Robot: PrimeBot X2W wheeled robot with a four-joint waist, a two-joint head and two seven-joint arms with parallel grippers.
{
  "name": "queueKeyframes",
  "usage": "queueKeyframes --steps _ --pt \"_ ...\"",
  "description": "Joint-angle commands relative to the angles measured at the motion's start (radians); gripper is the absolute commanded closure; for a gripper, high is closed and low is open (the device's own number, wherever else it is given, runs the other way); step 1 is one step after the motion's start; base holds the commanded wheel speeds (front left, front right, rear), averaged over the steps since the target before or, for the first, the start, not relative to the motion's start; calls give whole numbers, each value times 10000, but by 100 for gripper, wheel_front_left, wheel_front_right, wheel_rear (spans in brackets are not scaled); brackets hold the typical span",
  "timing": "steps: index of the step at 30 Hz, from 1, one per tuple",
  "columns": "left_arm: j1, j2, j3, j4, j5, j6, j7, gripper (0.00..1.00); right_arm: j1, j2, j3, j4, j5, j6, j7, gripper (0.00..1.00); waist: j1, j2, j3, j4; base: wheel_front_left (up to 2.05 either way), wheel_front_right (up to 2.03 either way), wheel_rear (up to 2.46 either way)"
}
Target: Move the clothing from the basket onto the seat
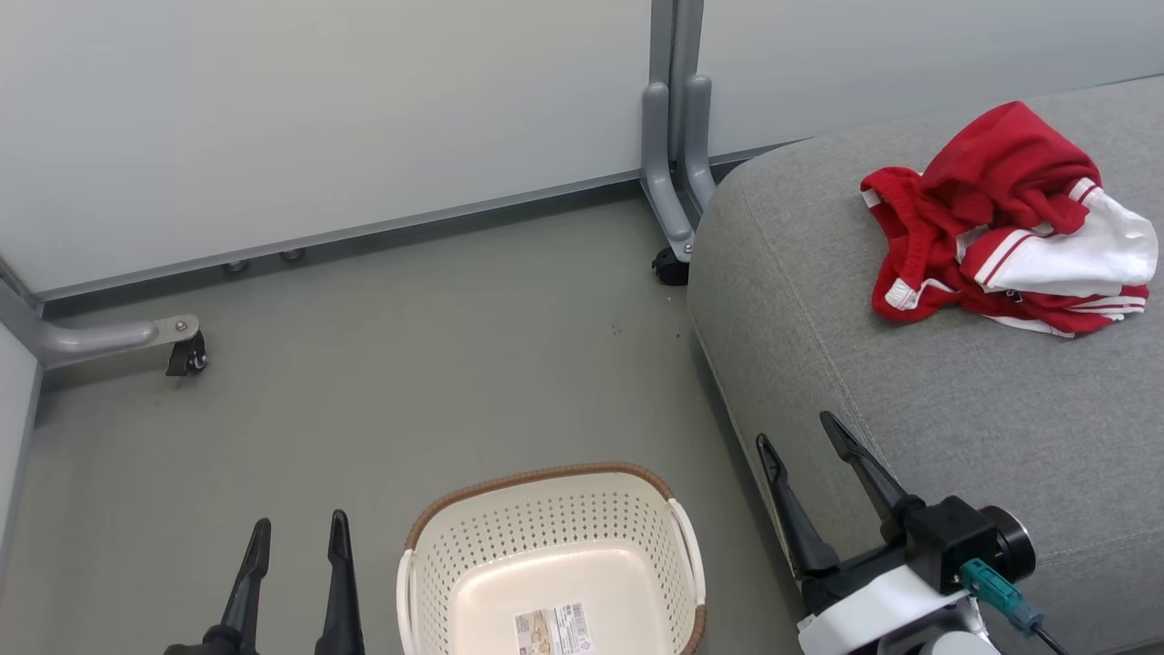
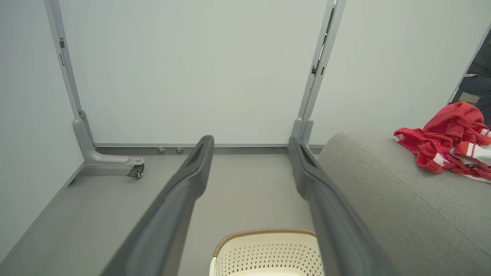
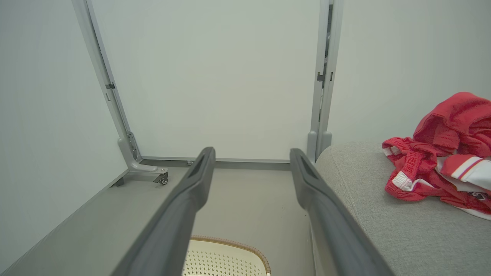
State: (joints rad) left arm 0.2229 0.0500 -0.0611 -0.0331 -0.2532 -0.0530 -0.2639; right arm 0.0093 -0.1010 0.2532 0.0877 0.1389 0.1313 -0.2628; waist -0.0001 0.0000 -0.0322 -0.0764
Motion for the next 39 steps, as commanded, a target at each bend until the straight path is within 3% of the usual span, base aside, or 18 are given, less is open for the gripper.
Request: queueKeyframes --steps 1,34,35,39 --pt "209 15 19 8 -29 -70 -2 0 173 -8 -35 -67 54 -10 -30 0 1 0 -159 -34 0 0 0" --pt "108 13 -115 404 73 11 -3 0 443 211 -395 -86 24 -10 -30 0 1 0 -335 -64 0 0 0" --pt "213 0 -108 397 51 -27 0 100 424 216 -383 -74 2 0 0 100 1 0 -336 -65 0 0 0" --pt "232 -13 -126 693 -93 -22 23 100 551 228 -380 149 174 0 17 100 1 0 -331 -56 0 0 0"
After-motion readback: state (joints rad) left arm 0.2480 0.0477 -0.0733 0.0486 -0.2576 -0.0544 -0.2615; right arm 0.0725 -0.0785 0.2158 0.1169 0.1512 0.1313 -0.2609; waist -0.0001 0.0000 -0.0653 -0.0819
